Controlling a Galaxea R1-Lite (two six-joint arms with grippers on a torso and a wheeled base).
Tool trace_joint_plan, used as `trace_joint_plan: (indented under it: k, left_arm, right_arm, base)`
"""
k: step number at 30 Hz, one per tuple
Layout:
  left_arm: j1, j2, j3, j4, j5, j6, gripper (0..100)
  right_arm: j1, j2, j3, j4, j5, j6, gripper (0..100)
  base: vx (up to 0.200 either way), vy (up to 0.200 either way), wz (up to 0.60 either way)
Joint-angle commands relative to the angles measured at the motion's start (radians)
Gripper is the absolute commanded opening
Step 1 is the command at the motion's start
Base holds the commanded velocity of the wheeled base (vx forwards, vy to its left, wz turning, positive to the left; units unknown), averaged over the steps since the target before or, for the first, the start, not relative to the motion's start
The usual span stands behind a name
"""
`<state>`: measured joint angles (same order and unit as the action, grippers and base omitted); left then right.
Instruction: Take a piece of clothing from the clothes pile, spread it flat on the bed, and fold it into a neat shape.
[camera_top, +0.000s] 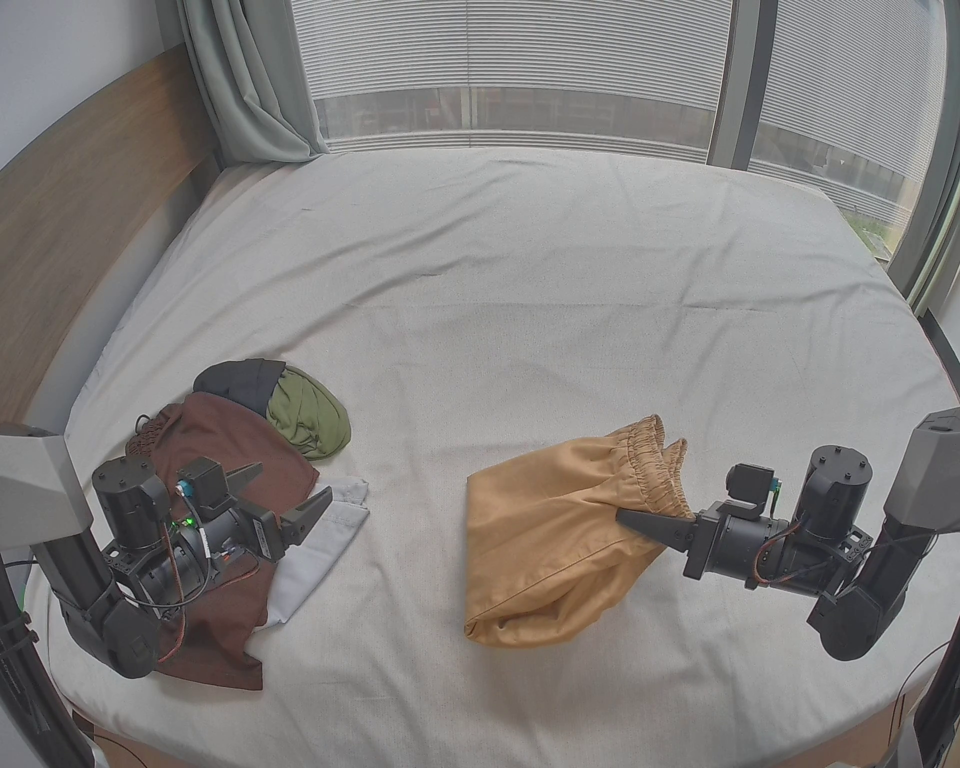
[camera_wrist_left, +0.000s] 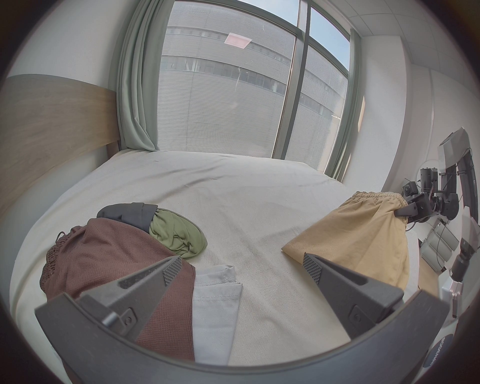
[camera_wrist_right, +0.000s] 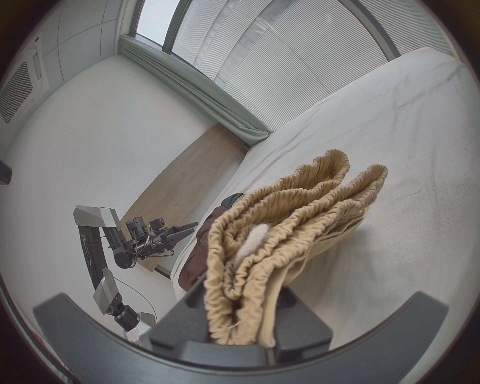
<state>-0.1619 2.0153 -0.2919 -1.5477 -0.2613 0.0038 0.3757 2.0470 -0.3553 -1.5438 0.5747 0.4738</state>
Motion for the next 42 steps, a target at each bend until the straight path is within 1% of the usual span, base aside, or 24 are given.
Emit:
trace_joint_plan:
  k: [1,5,9,16,18,25,35,39,42]
  left_arm:
    - [0.007,-0.006,-0.001,0.000,-0.001,-0.002,100]
    - [0.018,-0.001,-0.023,0.000,0.002,-0.011,100]
    - [0.018,-0.009,-0.015,0.000,0.002,-0.036,100]
    - [0.009,-0.004,-0.015,0.000,0.000,-0.039,100]
    - [0.009,-0.004,-0.023,-0.002,0.000,-0.039,100]
    - [0.015,-0.009,-0.016,-0.002,-0.001,-0.039,100]
    - [0.021,-0.009,-0.012,-0.002,-0.006,-0.041,100]
    - [0.021,-0.009,-0.006,-0.002,-0.006,-0.036,100]
    - [0.021,-0.007,-0.006,-0.002,-0.006,-0.036,100]
  right_arm:
    - [0.006,-0.001,-0.011,0.001,0.001,0.002,0]
    - [0.009,0.004,-0.034,-0.001,0.001,0.017,0]
    - [0.009,0.002,-0.050,0.001,0.001,0.026,0]
    - [0.009,-0.001,-0.094,0.001,-0.001,0.032,0]
    - [0.009,-0.002,-0.128,0.001,-0.003,0.060,0]
    - [0.009,-0.002,-0.191,0.004,-0.001,0.086,0]
    - [-0.001,0.007,-0.318,0.008,0.007,0.163,0]
    - [0.003,0.009,-0.375,0.051,0.011,0.172,0]
    - [0.008,0.019,-0.425,0.099,0.033,0.172,0]
  base:
    - [0.000,0.000,0.00]
    - [0.000,0.000,0.00]
    - [0.000,0.000,0.00]
    - [0.000,0.000,0.00]
    - [0.000,0.000,0.00]
    - [0.000,0.000,0.00]
    - [0.000,0.000,0.00]
    - [0.000,0.000,0.00]
    - [0.000,0.000,0.00]
